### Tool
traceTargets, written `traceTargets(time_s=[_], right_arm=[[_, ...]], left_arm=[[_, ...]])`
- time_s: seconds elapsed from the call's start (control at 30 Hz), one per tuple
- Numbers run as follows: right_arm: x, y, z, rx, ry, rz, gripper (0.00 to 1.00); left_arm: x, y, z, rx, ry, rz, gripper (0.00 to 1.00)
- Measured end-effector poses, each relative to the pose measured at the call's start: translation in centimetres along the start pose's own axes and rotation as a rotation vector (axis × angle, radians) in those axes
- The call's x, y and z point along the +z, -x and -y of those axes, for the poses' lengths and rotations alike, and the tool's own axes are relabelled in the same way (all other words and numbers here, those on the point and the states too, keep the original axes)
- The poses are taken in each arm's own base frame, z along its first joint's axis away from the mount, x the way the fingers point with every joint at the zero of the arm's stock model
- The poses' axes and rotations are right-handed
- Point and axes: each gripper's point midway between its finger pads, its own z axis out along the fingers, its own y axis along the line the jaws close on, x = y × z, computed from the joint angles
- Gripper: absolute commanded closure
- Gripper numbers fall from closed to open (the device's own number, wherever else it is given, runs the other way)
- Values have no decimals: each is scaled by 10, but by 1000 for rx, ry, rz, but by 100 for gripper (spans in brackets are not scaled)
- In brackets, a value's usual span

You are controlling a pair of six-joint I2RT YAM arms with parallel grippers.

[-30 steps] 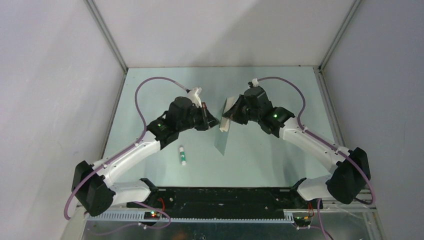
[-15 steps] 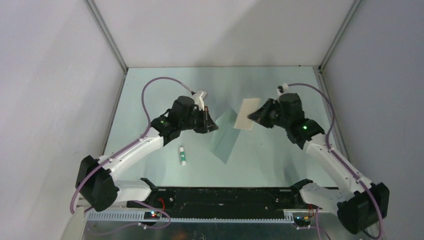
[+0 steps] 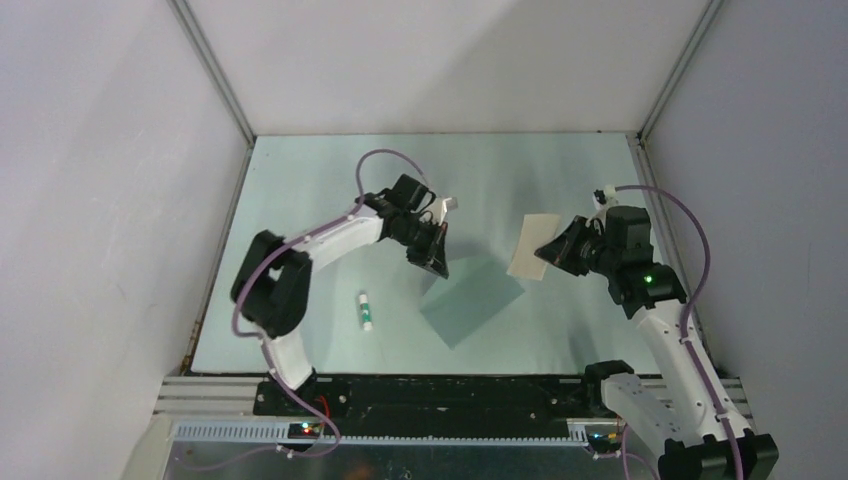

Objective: Place the letter into the envelope and seal it
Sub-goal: Adjust the letter.

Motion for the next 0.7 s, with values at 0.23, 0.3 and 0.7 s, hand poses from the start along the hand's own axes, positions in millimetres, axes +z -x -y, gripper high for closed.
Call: traceTargets(time_s=[0.23, 0.3, 0.7], right_arm=[[-4, -10, -10, -44, 88, -54, 100], [-6, -11, -18, -69, 139, -66, 100], [-17, -27, -123, -311, 709, -189, 100]], left_arm=[[13, 11, -6, -7, 7, -88, 32], [3, 20, -5, 17, 34, -67, 26], [-166, 53, 72, 247, -62, 398, 15]])
